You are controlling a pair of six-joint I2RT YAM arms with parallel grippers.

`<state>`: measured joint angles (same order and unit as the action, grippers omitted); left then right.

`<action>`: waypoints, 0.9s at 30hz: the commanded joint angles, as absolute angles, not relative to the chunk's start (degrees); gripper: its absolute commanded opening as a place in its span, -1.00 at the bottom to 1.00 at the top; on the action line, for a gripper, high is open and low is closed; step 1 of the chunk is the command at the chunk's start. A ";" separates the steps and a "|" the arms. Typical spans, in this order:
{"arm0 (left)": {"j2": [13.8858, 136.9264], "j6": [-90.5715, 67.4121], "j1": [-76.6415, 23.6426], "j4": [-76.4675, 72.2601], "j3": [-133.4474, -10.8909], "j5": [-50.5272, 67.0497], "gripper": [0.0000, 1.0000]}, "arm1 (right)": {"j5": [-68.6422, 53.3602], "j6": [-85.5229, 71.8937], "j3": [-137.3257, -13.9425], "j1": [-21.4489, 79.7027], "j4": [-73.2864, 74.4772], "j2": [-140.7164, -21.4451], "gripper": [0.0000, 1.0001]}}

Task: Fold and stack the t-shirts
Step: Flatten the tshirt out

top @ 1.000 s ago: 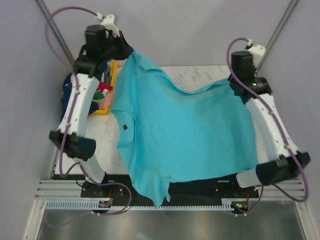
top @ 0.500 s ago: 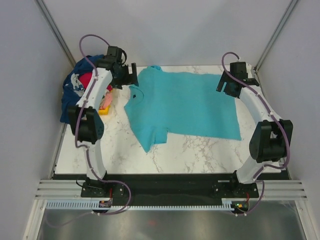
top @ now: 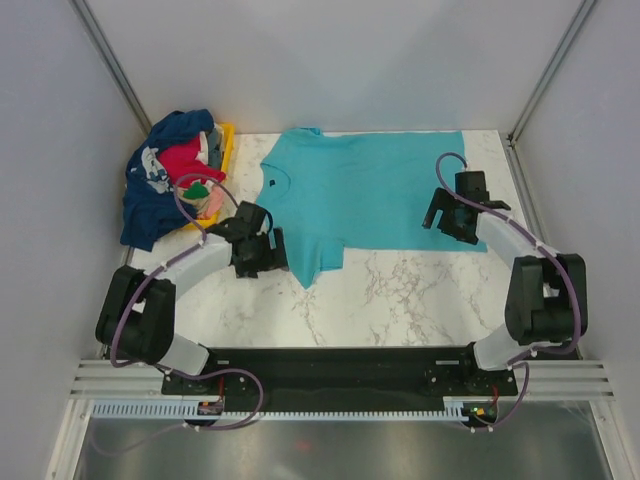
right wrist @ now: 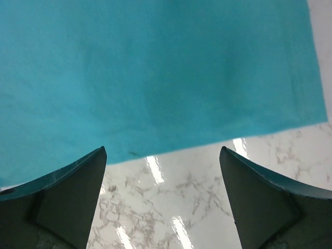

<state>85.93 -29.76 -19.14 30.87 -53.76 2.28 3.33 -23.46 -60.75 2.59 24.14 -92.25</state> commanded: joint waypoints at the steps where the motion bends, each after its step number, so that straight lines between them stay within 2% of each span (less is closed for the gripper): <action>1: 78.05 -35.77 -24.95 18.49 -46.00 1.75 0.86 | 6.24 -25.83 -55.40 0.71 20.13 -81.58 0.96; 6: 77.16 -39.98 -28.48 10.73 -39.64 1.76 0.79 | 5.27 -29.62 -46.86 -4.03 14.96 -71.83 0.96; 13: 84.37 -41.66 -29.62 4.22 -39.11 3.69 0.68 | -2.28 -27.95 -42.63 -6.77 12.66 -72.42 0.96; 18: 89.29 -42.63 -32.08 3.51 -40.52 3.96 0.54 | -2.37 -27.51 -41.75 -6.94 12.39 -72.42 0.96; 21: 90.61 -43.68 -32.69 3.25 -40.08 3.78 0.34 | -0.97 -27.68 -41.05 -7.73 12.39 -71.63 0.96; 22: 90.88 -43.68 -32.78 3.08 -39.99 3.78 0.12 | -1.05 -28.03 -40.78 -8.08 12.13 -71.54 0.96; 24: 91.40 -43.51 -32.78 2.90 -40.08 3.34 -0.09 | -3.42 -28.39 -39.38 -9.74 10.47 -71.63 0.96; 25: 91.32 -43.33 -32.78 3.07 -39.99 3.25 -0.47 | -4.47 -28.65 -38.94 -10.36 9.94 -71.89 0.96; 27: 90.36 -43.15 -32.78 3.51 -40.17 2.11 -0.87 | -7.10 -29.70 -38.15 -12.64 8.80 -73.12 0.96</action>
